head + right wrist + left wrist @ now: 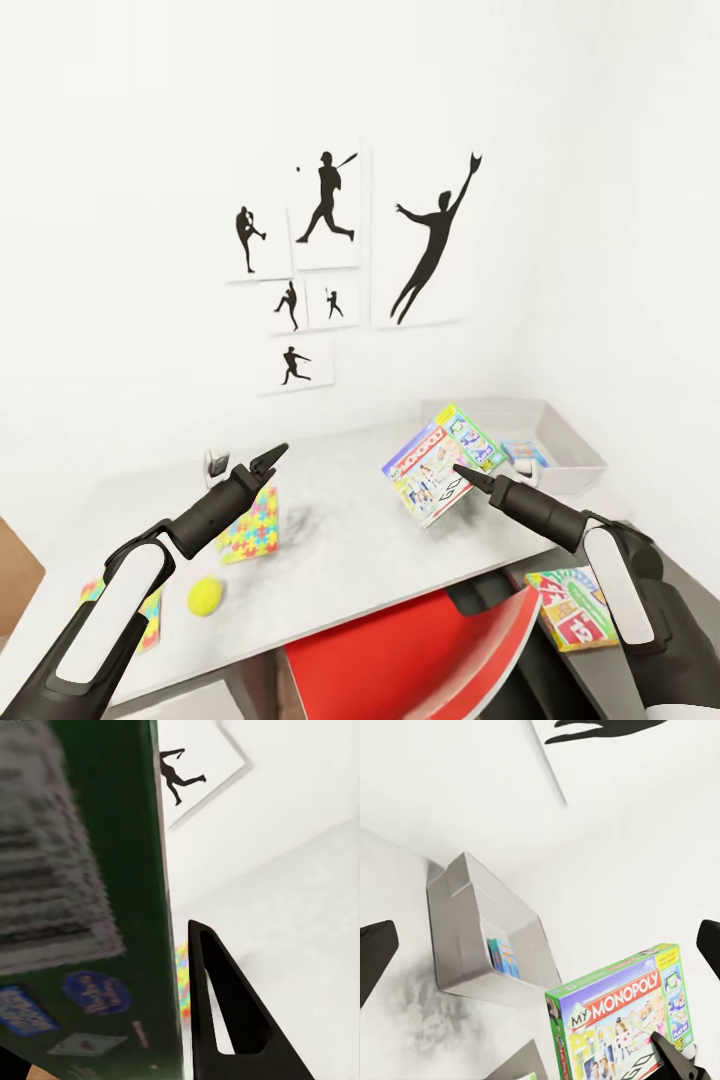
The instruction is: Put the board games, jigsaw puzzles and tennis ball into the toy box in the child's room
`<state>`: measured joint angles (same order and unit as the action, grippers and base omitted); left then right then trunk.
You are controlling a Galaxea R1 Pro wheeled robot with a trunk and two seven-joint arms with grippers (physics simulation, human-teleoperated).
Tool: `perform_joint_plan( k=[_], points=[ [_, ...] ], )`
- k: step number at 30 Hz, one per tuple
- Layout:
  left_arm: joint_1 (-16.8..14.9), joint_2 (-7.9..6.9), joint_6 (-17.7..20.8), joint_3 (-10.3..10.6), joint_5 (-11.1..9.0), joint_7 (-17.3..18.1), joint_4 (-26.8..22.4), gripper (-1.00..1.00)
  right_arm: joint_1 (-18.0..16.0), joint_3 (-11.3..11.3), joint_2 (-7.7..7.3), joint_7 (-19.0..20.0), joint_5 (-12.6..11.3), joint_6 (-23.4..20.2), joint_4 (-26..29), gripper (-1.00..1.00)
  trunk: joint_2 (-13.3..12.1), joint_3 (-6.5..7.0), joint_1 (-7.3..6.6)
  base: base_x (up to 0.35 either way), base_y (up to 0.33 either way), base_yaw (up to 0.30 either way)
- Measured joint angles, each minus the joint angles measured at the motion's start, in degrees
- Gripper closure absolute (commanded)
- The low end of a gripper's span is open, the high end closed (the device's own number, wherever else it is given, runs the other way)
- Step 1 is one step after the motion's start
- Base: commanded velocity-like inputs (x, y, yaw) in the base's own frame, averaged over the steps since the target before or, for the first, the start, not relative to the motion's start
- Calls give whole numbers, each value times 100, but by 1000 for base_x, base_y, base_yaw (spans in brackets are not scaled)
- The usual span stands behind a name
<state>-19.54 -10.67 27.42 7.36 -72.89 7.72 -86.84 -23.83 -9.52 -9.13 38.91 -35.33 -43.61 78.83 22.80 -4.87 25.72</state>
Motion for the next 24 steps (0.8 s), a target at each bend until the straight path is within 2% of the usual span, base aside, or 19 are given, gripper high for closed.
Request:
perform_joint_plan(
  k=[6,11,18,24],
  points=[
    [0,5,-4,2,9,1,0,-100,-1,0,-1,3,5,2,0,100,0,0,0,300,0,3],
    [0,49,-2,2,154,0,0,-100,1,0,-1,5,13,5,0,100,-1,0,1,252,0,1],
    [-4,136,4,1,400,8,0,-100,1,0,-1,14,-3,-1,0,100,-1,0,2,108,0,0],
    [-6,165,6,1,491,14,1,-100,1,0,-1,16,-3,0,0,100,-1,0,2,38,0,0]
  ],
)
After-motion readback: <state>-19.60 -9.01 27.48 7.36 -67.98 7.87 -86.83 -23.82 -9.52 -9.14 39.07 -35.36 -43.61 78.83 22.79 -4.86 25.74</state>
